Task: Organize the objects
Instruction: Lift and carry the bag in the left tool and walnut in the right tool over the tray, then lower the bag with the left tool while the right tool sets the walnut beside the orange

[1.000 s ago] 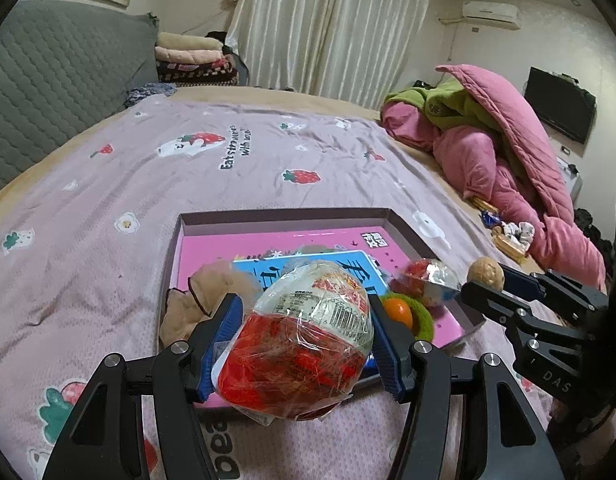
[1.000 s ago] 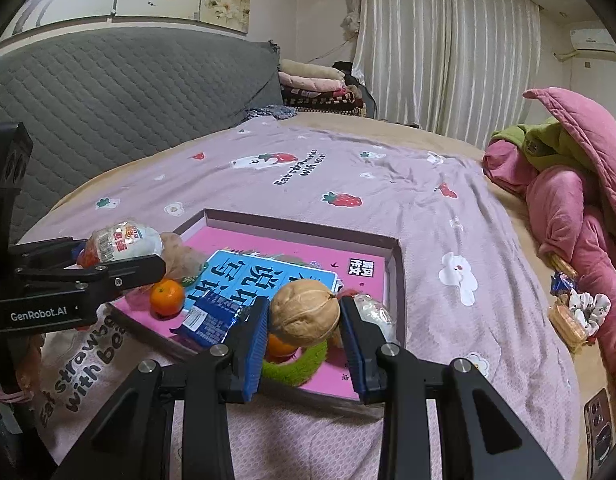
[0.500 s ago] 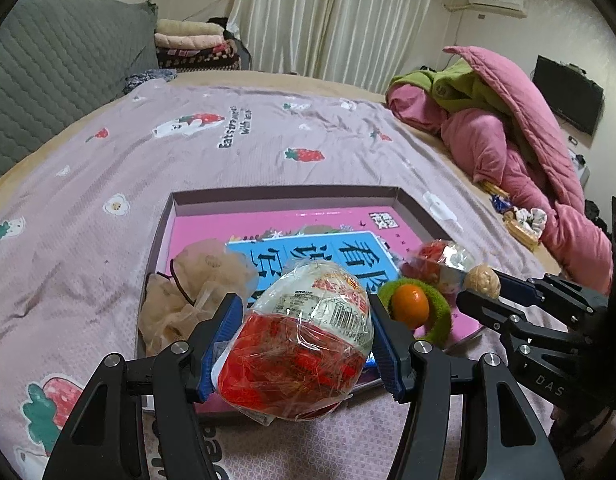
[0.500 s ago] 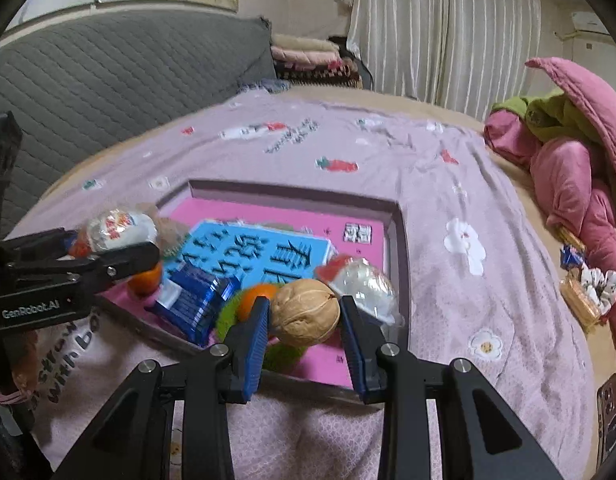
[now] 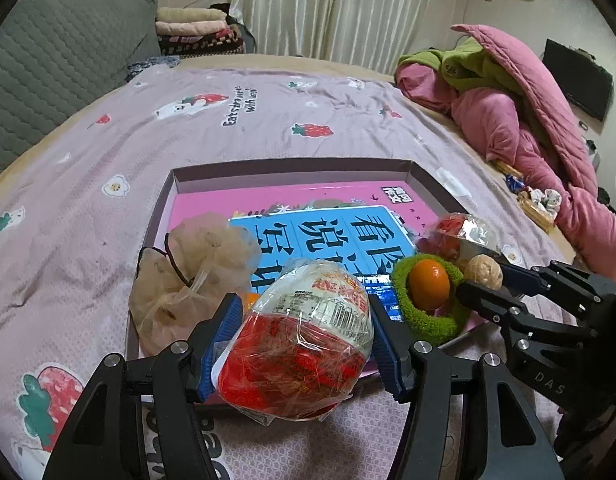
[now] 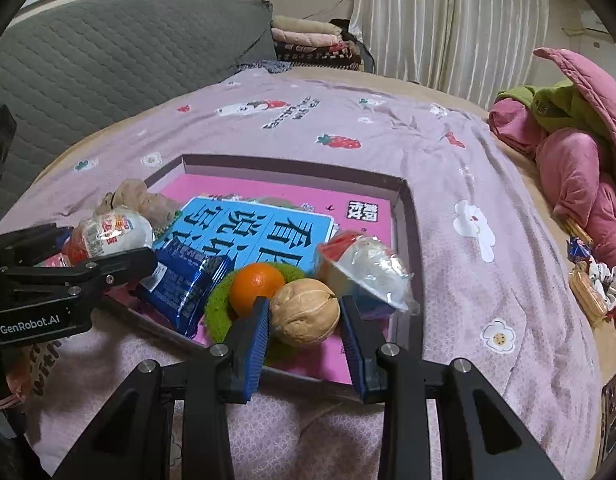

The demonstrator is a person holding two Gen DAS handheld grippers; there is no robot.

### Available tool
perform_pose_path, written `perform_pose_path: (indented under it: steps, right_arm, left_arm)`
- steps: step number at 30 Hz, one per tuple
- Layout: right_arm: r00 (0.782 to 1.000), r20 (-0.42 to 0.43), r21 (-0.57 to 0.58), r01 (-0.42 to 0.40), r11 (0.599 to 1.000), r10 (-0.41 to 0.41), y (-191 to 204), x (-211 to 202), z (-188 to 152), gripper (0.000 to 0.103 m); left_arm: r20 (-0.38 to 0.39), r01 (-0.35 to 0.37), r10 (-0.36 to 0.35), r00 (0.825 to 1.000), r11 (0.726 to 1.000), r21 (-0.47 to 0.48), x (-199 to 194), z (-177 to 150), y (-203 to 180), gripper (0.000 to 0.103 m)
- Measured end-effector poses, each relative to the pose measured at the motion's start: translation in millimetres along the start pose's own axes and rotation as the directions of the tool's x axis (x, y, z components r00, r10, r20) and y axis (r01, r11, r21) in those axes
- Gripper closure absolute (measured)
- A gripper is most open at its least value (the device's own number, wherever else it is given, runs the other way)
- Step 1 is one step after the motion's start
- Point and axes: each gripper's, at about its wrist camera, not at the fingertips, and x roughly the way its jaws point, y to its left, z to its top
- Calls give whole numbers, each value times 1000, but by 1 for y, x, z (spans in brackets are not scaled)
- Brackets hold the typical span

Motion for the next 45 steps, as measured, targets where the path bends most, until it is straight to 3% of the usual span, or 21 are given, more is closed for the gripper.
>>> perform_pose_path:
  steps: [37,45]
  right_arm:
    - [1000,-21,-31,-10,999,9,11,5,-1,67]
    - [1000,-15,-7,-28,1000,28,9,-1,1,55]
  left_arm:
    - [5,-11,11,1000,1000,11,-2,0,-3,40]
    - [10,-3,3,1000,1000,5,-5,1,-3,40]
